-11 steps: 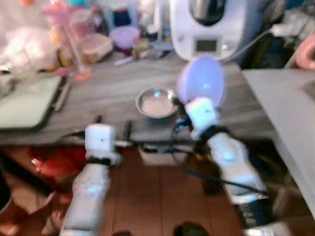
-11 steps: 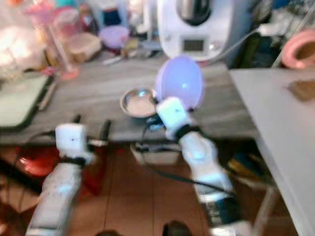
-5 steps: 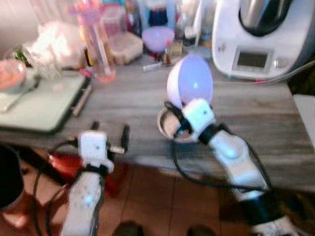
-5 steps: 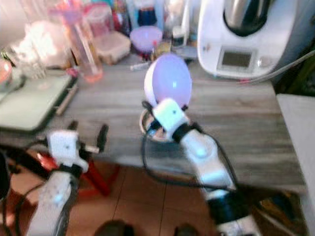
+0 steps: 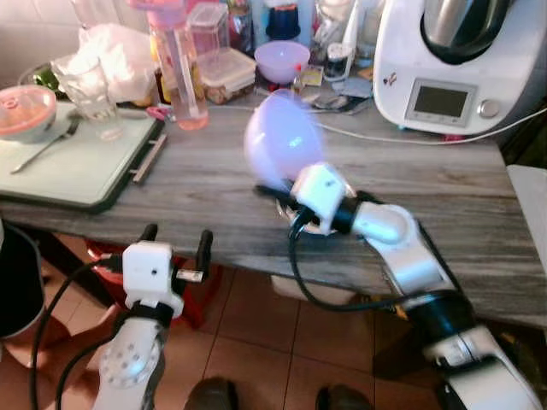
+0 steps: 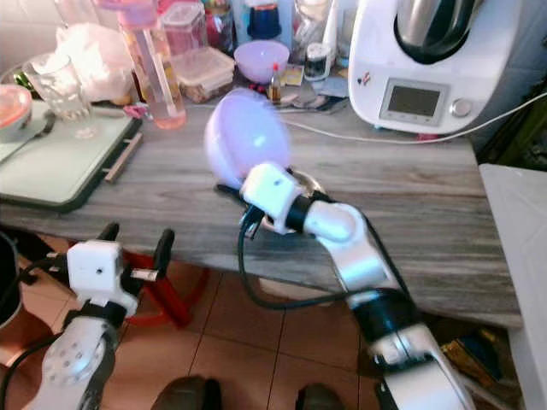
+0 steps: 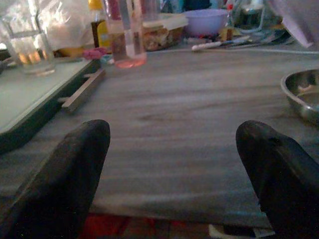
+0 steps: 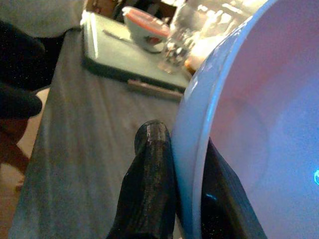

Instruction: Setting the table

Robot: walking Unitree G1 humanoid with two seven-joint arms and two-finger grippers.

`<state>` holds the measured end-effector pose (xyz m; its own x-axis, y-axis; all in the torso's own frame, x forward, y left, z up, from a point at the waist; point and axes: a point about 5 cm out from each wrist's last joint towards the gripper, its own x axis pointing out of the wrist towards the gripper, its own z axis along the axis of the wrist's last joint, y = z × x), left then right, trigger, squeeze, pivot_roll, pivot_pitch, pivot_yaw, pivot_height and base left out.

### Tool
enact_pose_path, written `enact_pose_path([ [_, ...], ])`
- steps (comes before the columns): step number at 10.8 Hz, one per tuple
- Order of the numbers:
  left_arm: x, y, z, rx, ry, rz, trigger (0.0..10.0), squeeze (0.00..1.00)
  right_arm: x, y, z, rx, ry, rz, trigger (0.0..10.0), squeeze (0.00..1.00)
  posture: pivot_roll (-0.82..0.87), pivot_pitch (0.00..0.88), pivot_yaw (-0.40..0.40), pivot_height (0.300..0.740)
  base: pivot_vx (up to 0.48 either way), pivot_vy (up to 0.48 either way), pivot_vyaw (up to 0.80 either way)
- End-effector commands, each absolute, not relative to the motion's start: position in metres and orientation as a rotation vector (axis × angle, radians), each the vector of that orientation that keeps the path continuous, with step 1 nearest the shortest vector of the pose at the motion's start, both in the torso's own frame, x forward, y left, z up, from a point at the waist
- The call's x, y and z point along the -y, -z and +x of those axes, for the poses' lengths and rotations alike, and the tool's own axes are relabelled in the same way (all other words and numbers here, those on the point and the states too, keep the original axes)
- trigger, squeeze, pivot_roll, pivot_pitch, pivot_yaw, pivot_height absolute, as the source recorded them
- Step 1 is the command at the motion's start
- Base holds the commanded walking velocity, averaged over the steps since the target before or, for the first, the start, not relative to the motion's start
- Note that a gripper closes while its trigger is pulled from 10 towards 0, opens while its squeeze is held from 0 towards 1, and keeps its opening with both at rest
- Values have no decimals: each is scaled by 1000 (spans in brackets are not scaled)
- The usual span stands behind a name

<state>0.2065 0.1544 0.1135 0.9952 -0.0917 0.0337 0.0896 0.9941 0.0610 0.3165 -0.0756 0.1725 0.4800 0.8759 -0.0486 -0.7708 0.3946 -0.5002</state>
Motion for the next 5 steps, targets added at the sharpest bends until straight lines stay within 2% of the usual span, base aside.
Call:
enact_pose_path([
  [1,-156,-117,203,33,96,67,10000,0,71,-178,321,253,-1101,-539,10000,0,172,176,43,740,0,0,0],
  [5,-159,-119,189,-10,100,74,10000,0,63,-185,344,255,-1139,-696,10000,0,205,221,55,740,0,0,0],
])
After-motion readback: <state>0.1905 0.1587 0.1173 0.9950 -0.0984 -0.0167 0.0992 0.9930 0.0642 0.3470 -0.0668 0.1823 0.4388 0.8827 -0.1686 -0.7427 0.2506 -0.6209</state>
